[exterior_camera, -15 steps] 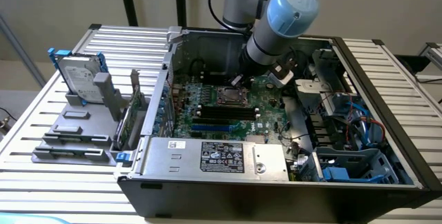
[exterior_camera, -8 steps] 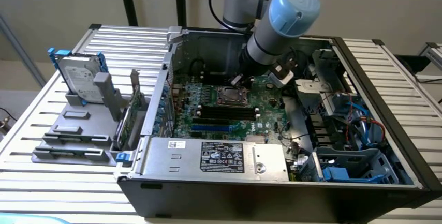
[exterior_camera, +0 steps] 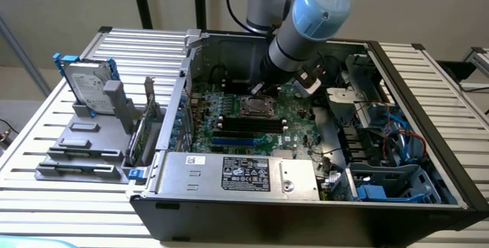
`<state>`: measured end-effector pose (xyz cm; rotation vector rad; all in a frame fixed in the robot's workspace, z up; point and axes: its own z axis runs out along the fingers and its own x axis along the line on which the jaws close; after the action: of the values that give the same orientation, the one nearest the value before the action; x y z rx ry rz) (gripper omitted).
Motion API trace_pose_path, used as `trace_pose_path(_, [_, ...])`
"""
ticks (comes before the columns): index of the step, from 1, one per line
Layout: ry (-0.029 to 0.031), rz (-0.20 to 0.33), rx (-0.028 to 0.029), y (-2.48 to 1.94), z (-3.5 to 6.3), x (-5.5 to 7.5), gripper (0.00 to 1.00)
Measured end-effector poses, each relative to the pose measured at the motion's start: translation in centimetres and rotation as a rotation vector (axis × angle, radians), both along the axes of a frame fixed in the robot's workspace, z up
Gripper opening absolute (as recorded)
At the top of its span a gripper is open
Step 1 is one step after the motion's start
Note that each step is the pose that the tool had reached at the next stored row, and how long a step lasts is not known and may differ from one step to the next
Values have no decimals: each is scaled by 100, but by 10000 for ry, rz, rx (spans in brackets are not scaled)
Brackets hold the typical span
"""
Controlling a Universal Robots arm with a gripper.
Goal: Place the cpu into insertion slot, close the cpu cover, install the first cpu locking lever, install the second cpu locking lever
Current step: 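Install the first cpu locking lever, then install the second cpu locking lever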
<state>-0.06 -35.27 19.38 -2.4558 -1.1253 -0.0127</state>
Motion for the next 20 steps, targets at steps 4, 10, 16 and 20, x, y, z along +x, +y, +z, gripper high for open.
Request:
trace_pose_path(4, [-1,0,-1,-16,58,-58,11])
trace_pose_path(10, [-1,0,9,-20,68,-59,11])
trace_pose_path(16, [0,0,8,-20,68,-59,11])
trace_pose_path(20, [-1,0,8,-21,68,-59,11])
